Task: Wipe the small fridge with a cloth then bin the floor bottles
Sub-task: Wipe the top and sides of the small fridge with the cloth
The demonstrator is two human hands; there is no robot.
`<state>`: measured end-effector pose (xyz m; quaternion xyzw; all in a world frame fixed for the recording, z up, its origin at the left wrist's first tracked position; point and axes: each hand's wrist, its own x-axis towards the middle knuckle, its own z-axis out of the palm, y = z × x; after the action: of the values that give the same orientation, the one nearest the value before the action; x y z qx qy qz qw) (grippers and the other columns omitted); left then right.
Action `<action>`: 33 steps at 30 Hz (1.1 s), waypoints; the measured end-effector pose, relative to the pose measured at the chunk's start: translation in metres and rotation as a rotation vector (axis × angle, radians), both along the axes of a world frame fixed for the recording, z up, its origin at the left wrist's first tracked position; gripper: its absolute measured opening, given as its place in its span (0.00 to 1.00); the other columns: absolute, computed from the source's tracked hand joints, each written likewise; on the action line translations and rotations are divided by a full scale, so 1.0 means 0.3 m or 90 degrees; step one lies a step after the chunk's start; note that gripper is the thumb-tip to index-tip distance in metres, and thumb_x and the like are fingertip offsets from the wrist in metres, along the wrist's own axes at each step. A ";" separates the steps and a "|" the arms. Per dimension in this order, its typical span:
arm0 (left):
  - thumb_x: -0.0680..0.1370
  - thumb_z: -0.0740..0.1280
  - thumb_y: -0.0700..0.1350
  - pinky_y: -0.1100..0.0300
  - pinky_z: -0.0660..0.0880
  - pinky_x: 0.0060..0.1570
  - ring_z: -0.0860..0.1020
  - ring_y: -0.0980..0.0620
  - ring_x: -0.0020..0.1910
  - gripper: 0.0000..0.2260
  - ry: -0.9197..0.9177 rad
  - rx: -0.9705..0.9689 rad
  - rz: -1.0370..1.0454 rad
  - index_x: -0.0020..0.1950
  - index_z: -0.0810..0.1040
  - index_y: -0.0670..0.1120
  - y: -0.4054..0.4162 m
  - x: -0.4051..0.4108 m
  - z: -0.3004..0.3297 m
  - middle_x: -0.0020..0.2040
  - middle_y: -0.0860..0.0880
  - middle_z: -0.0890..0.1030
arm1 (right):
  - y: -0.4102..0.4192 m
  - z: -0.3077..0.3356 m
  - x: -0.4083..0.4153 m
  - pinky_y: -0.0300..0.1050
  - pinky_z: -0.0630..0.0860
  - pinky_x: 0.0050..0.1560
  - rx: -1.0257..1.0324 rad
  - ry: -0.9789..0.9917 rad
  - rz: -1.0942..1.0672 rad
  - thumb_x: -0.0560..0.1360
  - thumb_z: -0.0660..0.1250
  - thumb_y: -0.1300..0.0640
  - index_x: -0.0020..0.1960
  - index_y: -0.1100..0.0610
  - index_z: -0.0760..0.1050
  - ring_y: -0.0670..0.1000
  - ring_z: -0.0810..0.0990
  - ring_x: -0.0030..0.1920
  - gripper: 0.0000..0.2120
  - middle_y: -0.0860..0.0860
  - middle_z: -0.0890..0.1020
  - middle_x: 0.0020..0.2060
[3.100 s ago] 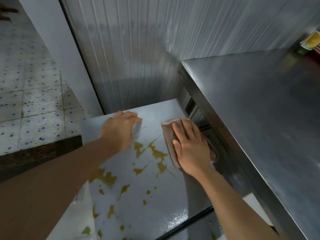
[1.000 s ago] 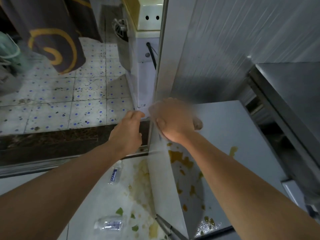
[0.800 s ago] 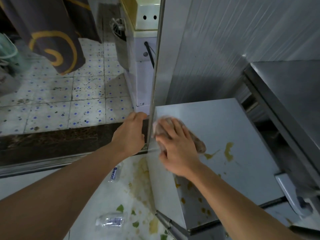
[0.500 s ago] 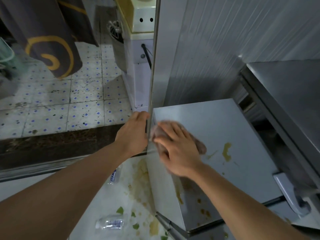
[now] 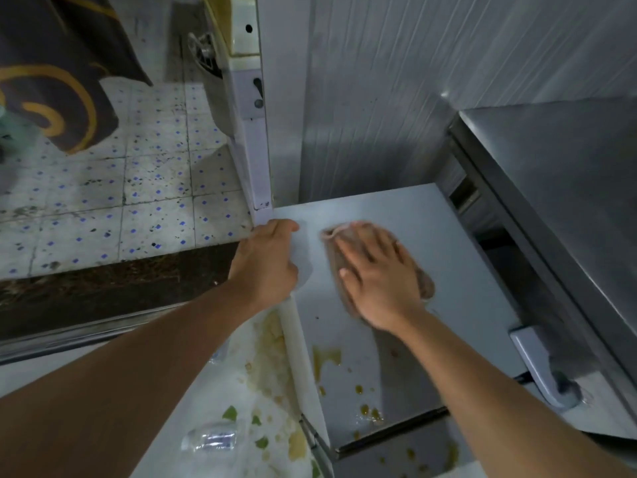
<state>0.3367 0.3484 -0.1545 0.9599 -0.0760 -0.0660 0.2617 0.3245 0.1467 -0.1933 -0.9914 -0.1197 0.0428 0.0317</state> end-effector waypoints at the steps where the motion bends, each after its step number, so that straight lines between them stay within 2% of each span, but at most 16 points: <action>1: 0.72 0.64 0.38 0.53 0.64 0.64 0.67 0.46 0.66 0.26 -0.012 0.023 -0.021 0.70 0.65 0.47 -0.025 0.001 -0.005 0.69 0.48 0.68 | -0.054 -0.005 0.041 0.58 0.51 0.74 -0.016 -0.003 -0.035 0.78 0.43 0.41 0.77 0.44 0.52 0.58 0.53 0.76 0.28 0.51 0.52 0.78; 5: 0.73 0.62 0.44 0.49 0.58 0.67 0.60 0.49 0.70 0.27 -0.024 0.132 -0.063 0.72 0.63 0.53 -0.102 -0.009 -0.041 0.74 0.54 0.62 | -0.257 -0.009 0.132 0.60 0.52 0.74 -0.073 -0.014 -0.152 0.80 0.42 0.43 0.78 0.47 0.47 0.58 0.50 0.77 0.27 0.53 0.50 0.78; 8: 0.73 0.62 0.44 0.47 0.59 0.65 0.59 0.48 0.70 0.26 -0.023 0.151 -0.047 0.71 0.64 0.54 -0.112 -0.010 -0.049 0.74 0.55 0.60 | -0.238 0.008 0.108 0.60 0.50 0.75 -0.053 0.001 -0.202 0.81 0.45 0.44 0.78 0.49 0.45 0.59 0.48 0.77 0.28 0.54 0.48 0.78; 10: 0.72 0.64 0.44 0.48 0.60 0.63 0.60 0.47 0.69 0.26 -0.025 0.165 -0.038 0.70 0.65 0.53 -0.126 -0.002 -0.044 0.73 0.54 0.62 | -0.171 0.015 0.030 0.60 0.51 0.74 -0.033 0.000 -0.166 0.80 0.46 0.43 0.78 0.49 0.46 0.61 0.49 0.76 0.28 0.55 0.50 0.78; 14: 0.71 0.65 0.43 0.49 0.58 0.65 0.60 0.45 0.69 0.26 -0.018 0.152 -0.050 0.69 0.67 0.53 -0.194 0.035 -0.037 0.73 0.53 0.62 | -0.114 0.014 -0.144 0.61 0.53 0.74 0.014 -0.002 -0.003 0.78 0.46 0.43 0.76 0.49 0.58 0.60 0.55 0.76 0.28 0.52 0.55 0.77; 16: 0.72 0.63 0.42 0.49 0.55 0.67 0.58 0.46 0.71 0.26 -0.005 0.131 -0.066 0.69 0.66 0.54 -0.235 0.064 -0.046 0.74 0.54 0.60 | -0.197 0.008 -0.107 0.60 0.55 0.74 0.006 0.000 -0.033 0.78 0.45 0.42 0.77 0.47 0.55 0.58 0.55 0.76 0.28 0.51 0.55 0.77; 18: 0.73 0.62 0.42 0.49 0.54 0.68 0.56 0.46 0.71 0.26 -0.002 0.125 -0.066 0.70 0.65 0.56 -0.261 0.090 -0.057 0.75 0.54 0.59 | -0.306 -0.001 -0.028 0.60 0.54 0.74 -0.029 -0.017 -0.127 0.79 0.41 0.42 0.78 0.46 0.48 0.57 0.52 0.77 0.28 0.52 0.51 0.78; 20: 0.75 0.62 0.44 0.47 0.55 0.68 0.56 0.44 0.71 0.24 -0.012 0.136 -0.065 0.71 0.64 0.57 -0.273 0.110 -0.070 0.76 0.54 0.58 | -0.390 0.000 0.040 0.61 0.54 0.74 -0.034 -0.014 -0.198 0.80 0.41 0.43 0.78 0.47 0.44 0.57 0.51 0.77 0.27 0.52 0.48 0.78; 22: 0.77 0.61 0.48 0.46 0.57 0.67 0.57 0.43 0.69 0.23 -0.029 0.162 -0.072 0.72 0.62 0.58 -0.272 0.114 -0.086 0.76 0.54 0.57 | -0.411 -0.007 0.050 0.59 0.56 0.74 -0.025 -0.023 -0.214 0.80 0.44 0.43 0.78 0.48 0.44 0.58 0.51 0.76 0.28 0.52 0.47 0.78; 27: 0.77 0.60 0.57 0.45 0.63 0.62 0.59 0.42 0.67 0.25 -0.053 0.223 -0.120 0.73 0.58 0.61 -0.251 0.143 -0.110 0.76 0.54 0.55 | -0.385 -0.014 -0.034 0.58 0.62 0.69 -0.034 -0.036 -0.230 0.79 0.45 0.43 0.76 0.49 0.48 0.61 0.57 0.74 0.28 0.55 0.52 0.76; 33: 0.75 0.62 0.58 0.43 0.64 0.62 0.59 0.41 0.68 0.26 -0.022 0.233 -0.130 0.72 0.58 0.63 -0.253 0.173 -0.105 0.77 0.54 0.54 | -0.330 -0.010 0.243 0.61 0.59 0.71 0.006 -0.031 -0.181 0.80 0.47 0.43 0.77 0.48 0.50 0.62 0.53 0.75 0.27 0.55 0.51 0.77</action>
<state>0.3885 0.2726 -0.1860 0.9797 -0.1640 -0.0882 0.0738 0.3975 0.0477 -0.1963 -0.9989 0.0208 0.0135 0.0393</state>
